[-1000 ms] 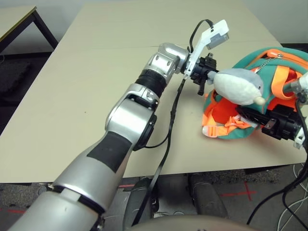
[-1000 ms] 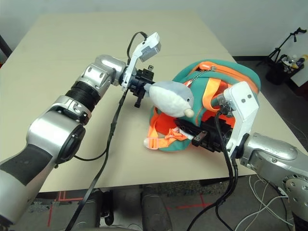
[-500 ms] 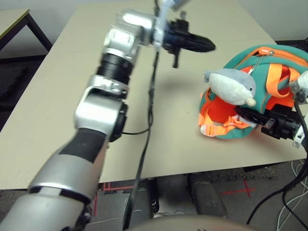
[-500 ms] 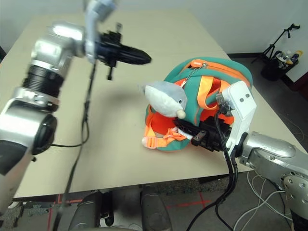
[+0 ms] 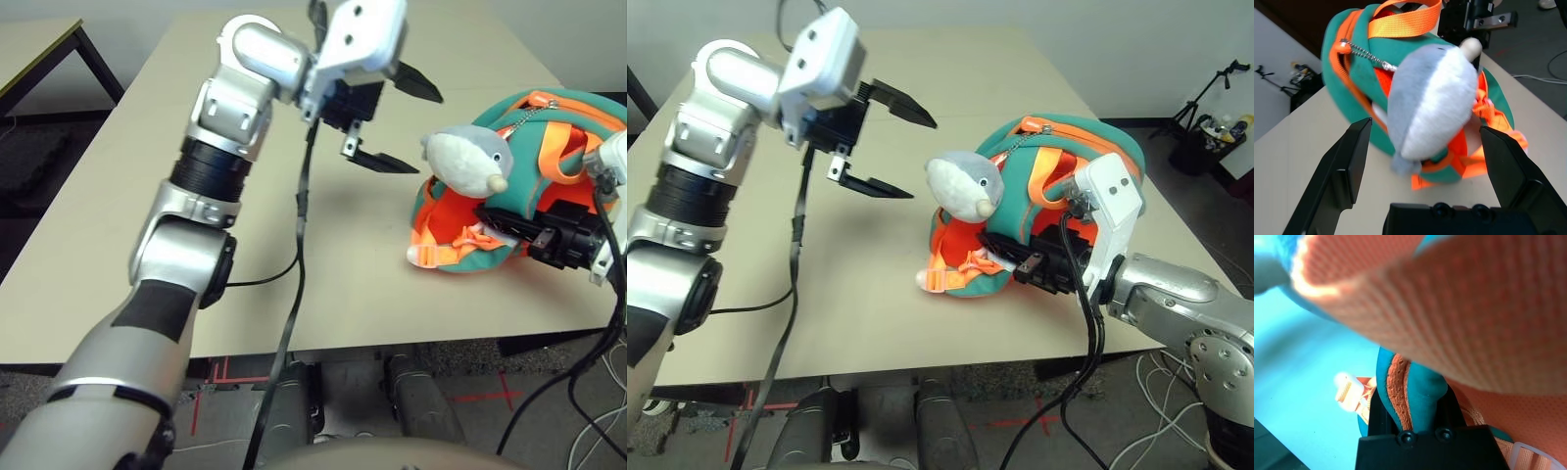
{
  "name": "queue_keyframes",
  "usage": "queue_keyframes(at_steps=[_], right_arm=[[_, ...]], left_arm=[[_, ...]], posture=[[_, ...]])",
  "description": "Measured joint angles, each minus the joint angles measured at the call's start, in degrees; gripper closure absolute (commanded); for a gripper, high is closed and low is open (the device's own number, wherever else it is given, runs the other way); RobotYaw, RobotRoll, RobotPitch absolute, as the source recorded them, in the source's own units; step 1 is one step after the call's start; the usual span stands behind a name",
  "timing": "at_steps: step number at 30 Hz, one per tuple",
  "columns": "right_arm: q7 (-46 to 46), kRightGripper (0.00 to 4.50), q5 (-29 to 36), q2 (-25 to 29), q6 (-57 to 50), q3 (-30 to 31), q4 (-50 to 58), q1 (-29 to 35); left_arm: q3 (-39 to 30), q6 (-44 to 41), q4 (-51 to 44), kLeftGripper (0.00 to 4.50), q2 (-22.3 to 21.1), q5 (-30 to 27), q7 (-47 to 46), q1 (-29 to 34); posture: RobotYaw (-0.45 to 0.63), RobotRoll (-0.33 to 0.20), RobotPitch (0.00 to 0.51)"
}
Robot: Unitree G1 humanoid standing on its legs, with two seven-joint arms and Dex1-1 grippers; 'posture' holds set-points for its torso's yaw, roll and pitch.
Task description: Put the pencil case into the backpack and zip it.
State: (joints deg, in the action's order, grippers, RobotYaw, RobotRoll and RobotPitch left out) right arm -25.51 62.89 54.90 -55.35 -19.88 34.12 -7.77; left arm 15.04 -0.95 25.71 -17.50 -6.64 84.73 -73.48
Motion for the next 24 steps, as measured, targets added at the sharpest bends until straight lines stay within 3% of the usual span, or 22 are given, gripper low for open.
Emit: queue_keyframes(at_steps=[8,11,17,24], right_arm=[[0.74,4.31,0.0,-0.83,-0.08,0.03,0.71,0.2],[1.01,4.31,0.0,-1.03,-0.1,0.03,1.12,0.24],[1.4,4.31,-0.01,-1.81,-0.1,0.03,1.29,0.27],[1.04,4.31,-0.4,-1.88,-0.09,0.08,1.23,0.24]], left_arm=[[1.95,3.38,6.89,0.0,3.73,0.25,-0.43,-1.66],[2.26,3.44,7.28,0.62,3.95,0.23,0.24,-1.64],[1.14,0.33,7.45,2.62,3.89,-0.81,0.59,-1.67],[-7.62,-12.4,10.2,2.78,2.75,-7.32,-5.05,-5.58]], posture=[[-0.23,0.0,0.102],[-0.22,0.0,0.103],[-0.21,0.0,0.105],[-0.19,0.0,0.105]])
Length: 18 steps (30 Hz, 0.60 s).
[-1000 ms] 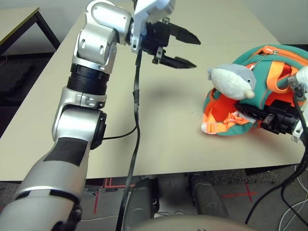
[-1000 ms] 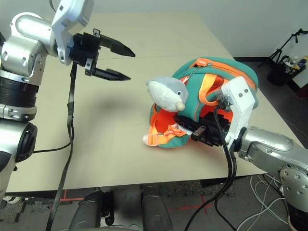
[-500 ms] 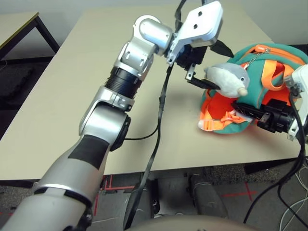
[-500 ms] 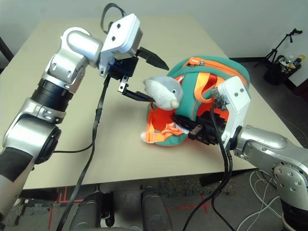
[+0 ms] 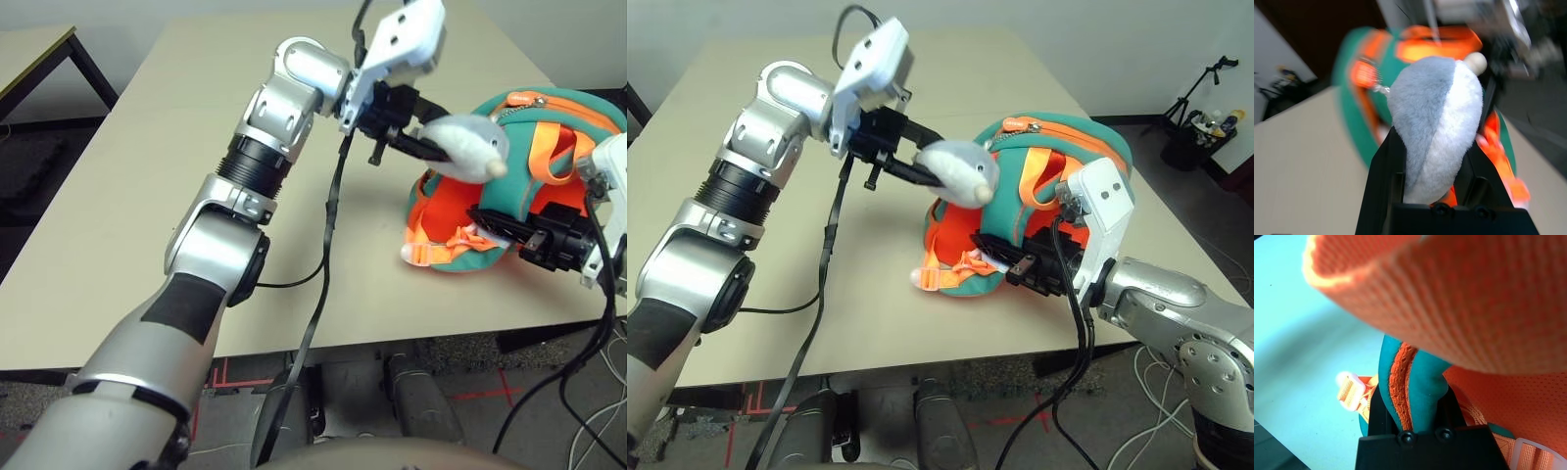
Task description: Put the pencil case into the backpack and zip it.
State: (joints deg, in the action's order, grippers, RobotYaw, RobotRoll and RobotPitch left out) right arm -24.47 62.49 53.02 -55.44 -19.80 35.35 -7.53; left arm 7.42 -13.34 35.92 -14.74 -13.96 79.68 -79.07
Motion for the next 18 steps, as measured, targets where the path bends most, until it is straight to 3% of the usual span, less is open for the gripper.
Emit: queue_keyframes(at_steps=[9,18], right_arm=[[-0.39,4.31,-0.41,-0.18,0.02,0.04,-0.05,-0.02],[-0.41,4.31,-0.47,-0.55,0.02,0.07,-0.03,0.17]], left_arm=[[-7.85,-21.56,4.23,2.78,-1.08,-6.52,-12.91,-1.3],[-11.7,-42.04,-7.23,2.78,-4.54,-15.08,-17.67,7.82]], posture=[[-0.19,0.0,0.111],[-0.19,0.0,0.117]])
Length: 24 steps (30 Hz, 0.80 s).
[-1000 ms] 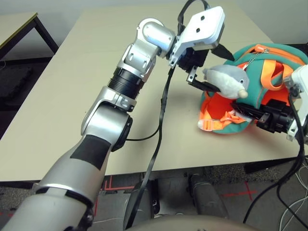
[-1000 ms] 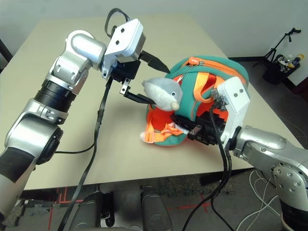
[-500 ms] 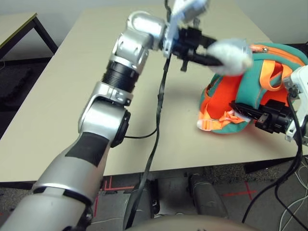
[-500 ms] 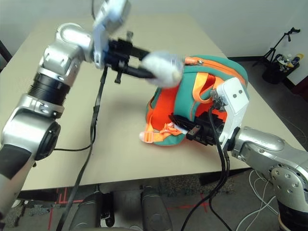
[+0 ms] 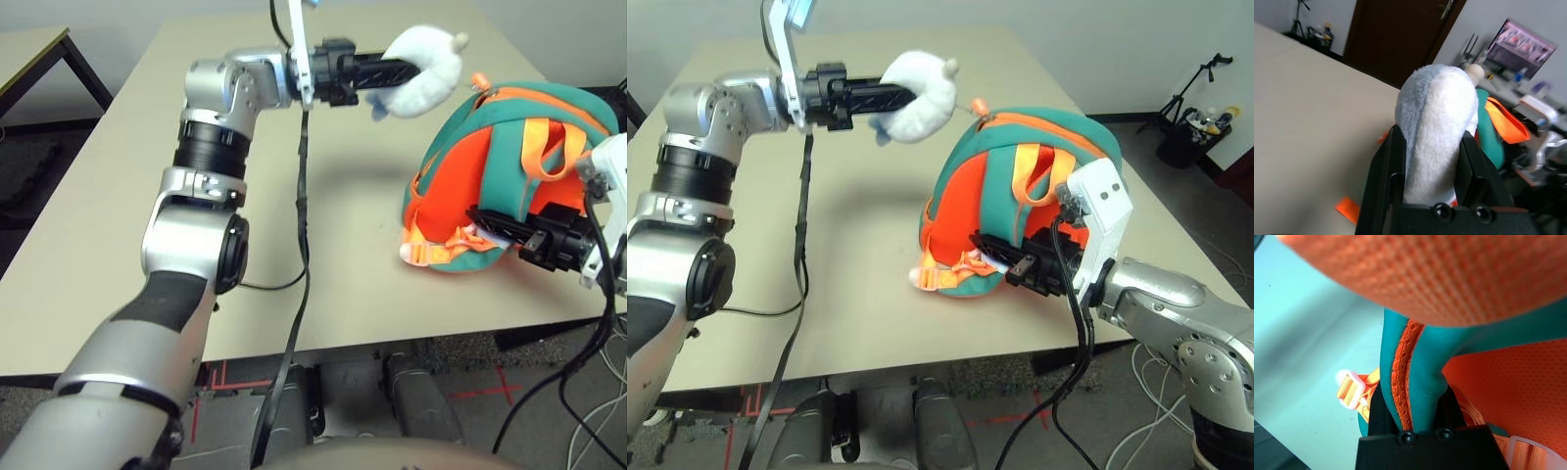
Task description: Put the pencil case into the backpack and zip it.
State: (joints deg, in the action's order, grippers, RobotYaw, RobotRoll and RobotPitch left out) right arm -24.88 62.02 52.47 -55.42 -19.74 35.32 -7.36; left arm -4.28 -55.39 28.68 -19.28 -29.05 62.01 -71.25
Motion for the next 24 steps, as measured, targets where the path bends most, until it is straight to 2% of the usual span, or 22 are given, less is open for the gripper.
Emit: queue_keyframes(at_steps=[5,11,16,19,24], right_arm=[[0.05,4.31,-0.12,-0.55,0.02,0.07,0.01,0.61],[0.07,4.31,-0.5,-1.34,0.08,0.2,0.01,0.69],[-0.01,4.31,-1.5,-1.79,0.28,0.76,-0.06,0.52],[-0.44,4.31,-1.96,-2.07,0.36,1.04,-0.28,0.24],[-0.79,4.31,-3.06,-2.42,0.42,1.66,-1.11,-0.62]], left_arm=[[-1.72,-9.48,-10.03,2.78,-2.55,-5.88,-2.17,6.57],[-1.74,-10.24,-12.7,2.78,-3.89,-6.99,-6.2,13.01],[-0.22,-6.45,-12.41,2.78,-5.93,-5.57,-6.87,17.33],[4.11,-1.0,-11.74,2.78,-7.52,-2.0,-6.4,20.61],[9.83,1.67,-10.36,2.78,-7.22,1.4,-6.08,26.58]], posture=[[-0.19,0.0,0.118],[-0.19,0.0,0.118],[-0.17,0.0,0.114],[-0.17,0.0,0.111],[-0.17,0.0,0.103]])
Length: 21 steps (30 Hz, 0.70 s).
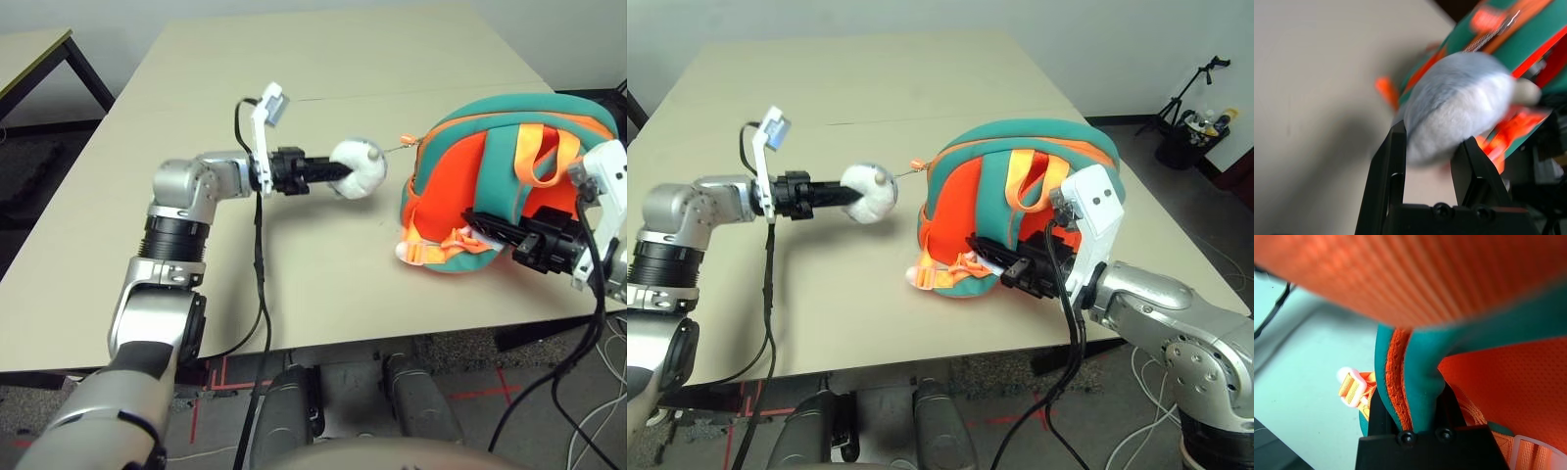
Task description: Put the pencil case into the backpack and zip it.
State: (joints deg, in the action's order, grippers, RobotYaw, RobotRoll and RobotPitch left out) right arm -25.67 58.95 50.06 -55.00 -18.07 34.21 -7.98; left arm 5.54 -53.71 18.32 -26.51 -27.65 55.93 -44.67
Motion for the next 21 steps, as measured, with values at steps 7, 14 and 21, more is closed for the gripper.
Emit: queue_keyframes(at_steps=[7,14,21], right_arm=[[-0.27,4.31,-1.3,-0.57,0.13,0.44,-0.68,-0.57],[-0.68,4.31,-2.01,-1.53,0.16,0.56,-0.84,-0.63],[-1.01,4.31,-2.75,-1.69,0.16,0.71,-0.97,-0.85]], left_arm=[[6.02,2.19,-2.81,2.78,2.33,3.27,-0.18,6.76],[6.36,1.79,-5.48,2.78,3.1,2.91,-0.21,6.81],[1.9,2.75,-4.49,2.76,1.91,2.83,-1.29,0.57]], posture=[[-0.17,0.0,0.098],[-0.16,0.0,0.099],[-0.16,0.0,0.099]])
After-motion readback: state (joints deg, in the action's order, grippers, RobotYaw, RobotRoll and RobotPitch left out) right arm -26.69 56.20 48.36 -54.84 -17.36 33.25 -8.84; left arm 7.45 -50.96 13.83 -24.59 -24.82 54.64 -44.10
